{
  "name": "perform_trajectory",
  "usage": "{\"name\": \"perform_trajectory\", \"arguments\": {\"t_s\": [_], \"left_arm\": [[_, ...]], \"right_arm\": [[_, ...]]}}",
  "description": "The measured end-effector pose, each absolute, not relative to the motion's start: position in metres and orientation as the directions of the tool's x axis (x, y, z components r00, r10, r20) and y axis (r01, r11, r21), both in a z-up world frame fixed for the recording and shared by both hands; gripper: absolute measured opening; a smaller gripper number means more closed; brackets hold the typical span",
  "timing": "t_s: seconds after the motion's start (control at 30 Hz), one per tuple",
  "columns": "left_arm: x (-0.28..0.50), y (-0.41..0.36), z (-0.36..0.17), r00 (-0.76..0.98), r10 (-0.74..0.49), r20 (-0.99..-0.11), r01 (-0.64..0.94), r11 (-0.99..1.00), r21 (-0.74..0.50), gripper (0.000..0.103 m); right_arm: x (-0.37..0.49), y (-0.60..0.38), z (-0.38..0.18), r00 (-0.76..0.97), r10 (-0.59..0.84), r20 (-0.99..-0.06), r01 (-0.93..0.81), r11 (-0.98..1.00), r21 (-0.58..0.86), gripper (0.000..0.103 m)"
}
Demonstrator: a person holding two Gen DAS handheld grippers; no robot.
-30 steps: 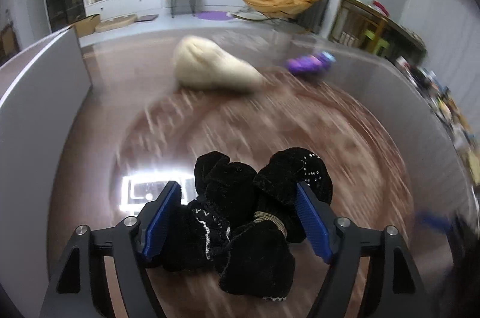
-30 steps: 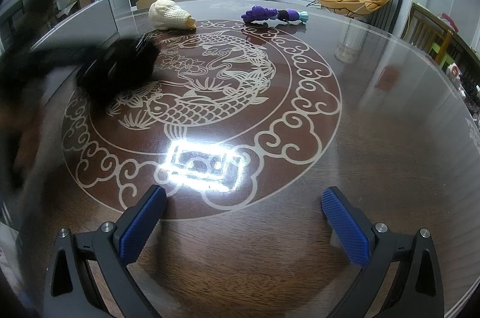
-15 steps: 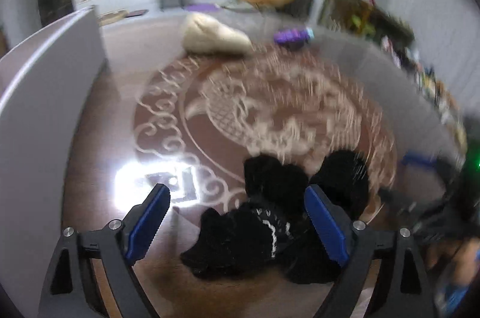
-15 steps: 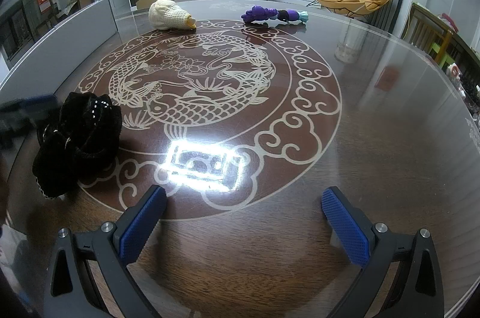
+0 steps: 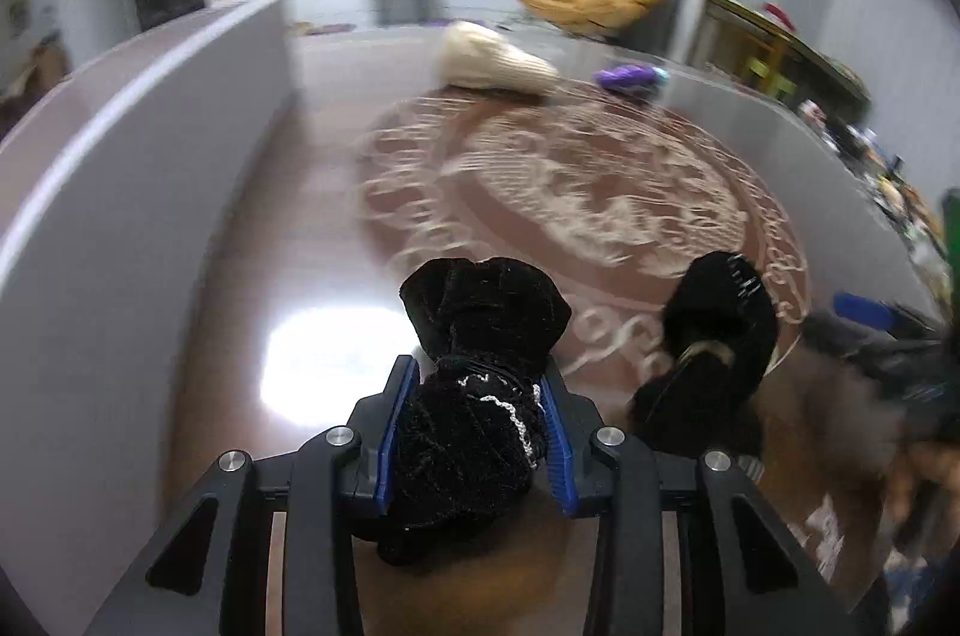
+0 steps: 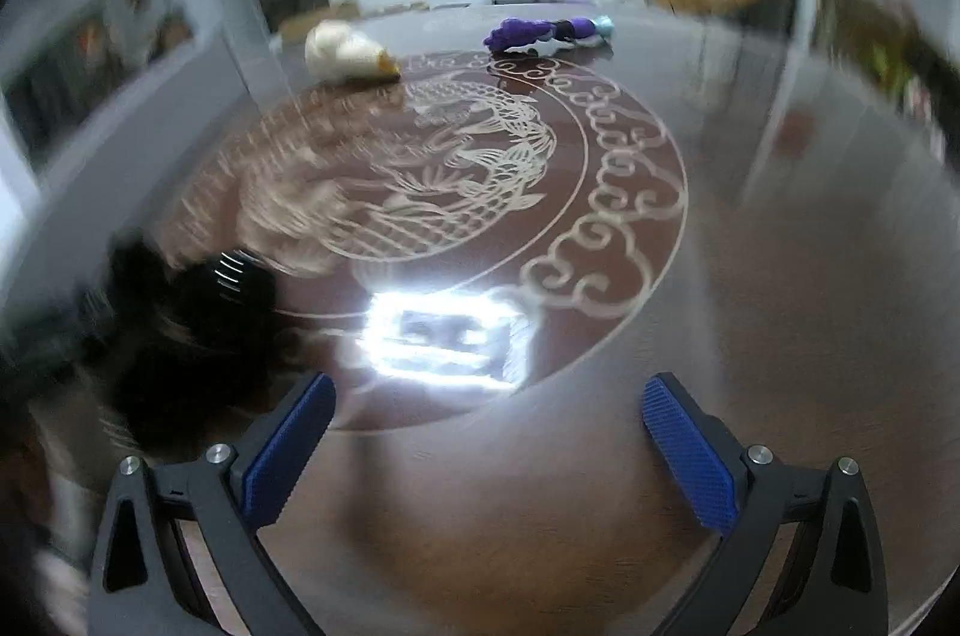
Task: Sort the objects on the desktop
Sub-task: 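Grasp the other black hat with the right tool while the left tool carries its hat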
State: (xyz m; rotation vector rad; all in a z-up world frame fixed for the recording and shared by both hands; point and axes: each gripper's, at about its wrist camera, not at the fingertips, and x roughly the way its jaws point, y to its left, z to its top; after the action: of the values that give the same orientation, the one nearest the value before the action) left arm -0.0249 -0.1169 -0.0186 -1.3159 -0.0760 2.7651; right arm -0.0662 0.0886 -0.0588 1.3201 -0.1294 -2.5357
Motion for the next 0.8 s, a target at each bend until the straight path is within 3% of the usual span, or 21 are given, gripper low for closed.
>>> {"name": "perform_trajectory", "arguments": {"t_s": [0.07, 0.17, 0.3, 0.33, 0.37, 0.5, 0.67, 0.8], "left_arm": [[-0.008, -0.125, -0.019, -0.649, 0.067, -0.758, -0.016, -0.997, -0.074, 0.039], [0.006, -0.129, -0.022, -0.664, 0.032, -0.747, 0.025, -0.998, -0.065, 0.039], [0.014, -0.131, -0.025, -0.665, 0.022, -0.747, 0.05, -0.996, -0.074, 0.039], [0.017, -0.131, -0.024, -0.667, 0.025, -0.745, 0.049, -0.996, -0.078, 0.039], [0.023, -0.133, -0.021, -0.67, 0.028, -0.741, 0.046, -0.996, -0.079, 0.039], [0.047, -0.141, -0.001, -0.691, 0.07, -0.72, 0.037, -0.991, -0.131, 0.039], [0.078, -0.167, 0.051, -0.749, 0.171, -0.64, 0.023, -0.959, -0.283, 0.039], [0.091, -0.222, 0.098, -0.817, 0.113, -0.566, 0.078, -0.95, -0.303, 0.039]], "right_arm": [[-0.05, 0.081, -0.05, -0.535, -0.368, -0.76, 0.198, -0.93, 0.31, 0.101], [-0.047, 0.033, -0.049, -0.454, -0.43, -0.78, 0.241, -0.902, 0.357, 0.101], [-0.063, -0.015, -0.06, -0.427, -0.369, -0.825, 0.24, -0.926, 0.29, 0.101], [-0.067, -0.025, -0.063, -0.427, -0.335, -0.84, 0.248, -0.937, 0.247, 0.097], [-0.065, -0.036, -0.062, -0.452, -0.305, -0.838, 0.288, -0.939, 0.186, 0.068], [-0.054, -0.041, -0.053, -0.504, -0.279, -0.817, 0.363, -0.927, 0.093, 0.042], [-0.047, -0.029, -0.009, -0.53, -0.363, -0.767, 0.392, -0.906, 0.158, 0.042], [-0.041, -0.074, 0.049, -0.512, -0.502, -0.697, 0.518, -0.828, 0.216, 0.042]]}}
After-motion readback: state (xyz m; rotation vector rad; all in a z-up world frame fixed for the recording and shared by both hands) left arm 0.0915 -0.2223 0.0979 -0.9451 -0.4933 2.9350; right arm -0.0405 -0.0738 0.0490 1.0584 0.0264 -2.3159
